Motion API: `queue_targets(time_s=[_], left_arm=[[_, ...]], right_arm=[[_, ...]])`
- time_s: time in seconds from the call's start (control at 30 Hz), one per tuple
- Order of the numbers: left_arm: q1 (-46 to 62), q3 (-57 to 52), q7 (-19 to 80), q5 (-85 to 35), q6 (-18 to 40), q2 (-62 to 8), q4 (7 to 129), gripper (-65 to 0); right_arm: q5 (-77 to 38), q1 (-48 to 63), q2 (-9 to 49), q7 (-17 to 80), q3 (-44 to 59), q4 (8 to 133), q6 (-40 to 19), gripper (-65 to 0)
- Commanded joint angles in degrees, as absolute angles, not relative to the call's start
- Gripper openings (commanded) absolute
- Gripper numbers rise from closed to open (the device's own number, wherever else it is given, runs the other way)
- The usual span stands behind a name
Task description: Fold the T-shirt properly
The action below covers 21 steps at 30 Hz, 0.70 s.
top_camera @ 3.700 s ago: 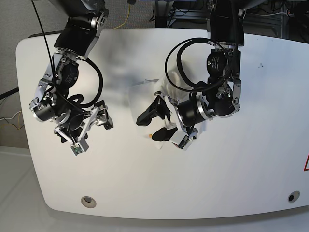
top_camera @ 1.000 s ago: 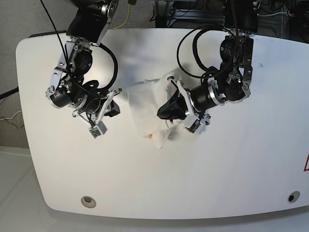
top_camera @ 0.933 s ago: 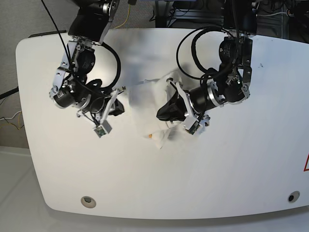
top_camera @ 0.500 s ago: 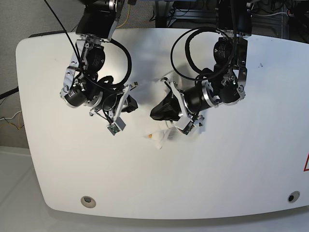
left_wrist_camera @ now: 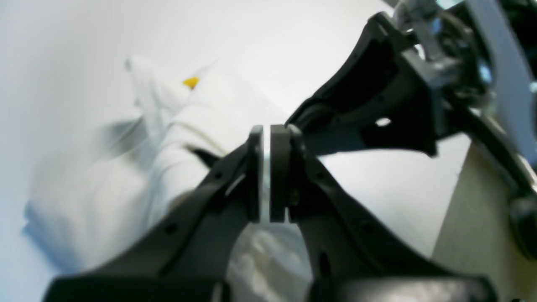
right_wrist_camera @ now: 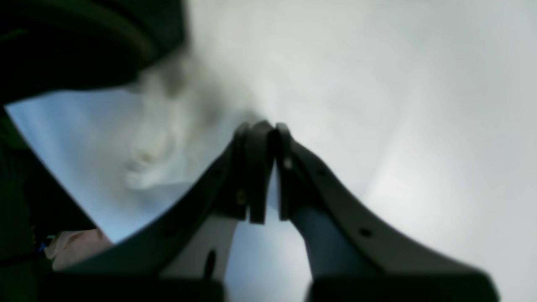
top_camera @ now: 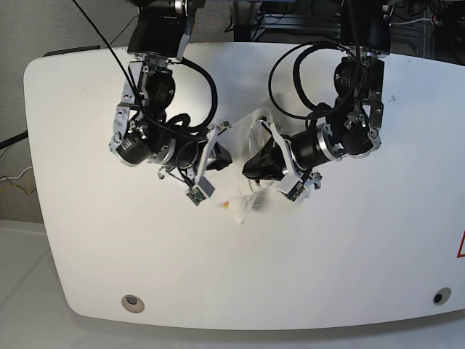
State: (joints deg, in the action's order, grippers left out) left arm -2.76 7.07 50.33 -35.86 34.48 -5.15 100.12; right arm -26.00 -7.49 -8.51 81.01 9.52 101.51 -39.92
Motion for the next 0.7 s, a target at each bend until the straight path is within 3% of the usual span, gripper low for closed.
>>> queue_targets(time_s=[0.0, 0.33, 0.67], left_arm=[[-3.6, 5.7, 48.9, -37.0, 34.6, -5.9, 101.2, -63.4], [-0.9, -0.4, 48.9, -37.0, 34.9, -10.3, 101.1, -63.4], [2.2, -6.8, 48.9, -37.1, 34.9, -13.2, 101.1, -63.4]], right_arm=[[-26.9, -8.6, -8.6, 80.0, 8.7, 102.4, -40.0, -62.1], [-26.6, -8.6, -9.0, 80.0, 7.2, 102.0, -40.0, -62.1], [-27.0, -8.7, -9.0, 77.1, 6.1, 94.2, -40.0, -62.1]])
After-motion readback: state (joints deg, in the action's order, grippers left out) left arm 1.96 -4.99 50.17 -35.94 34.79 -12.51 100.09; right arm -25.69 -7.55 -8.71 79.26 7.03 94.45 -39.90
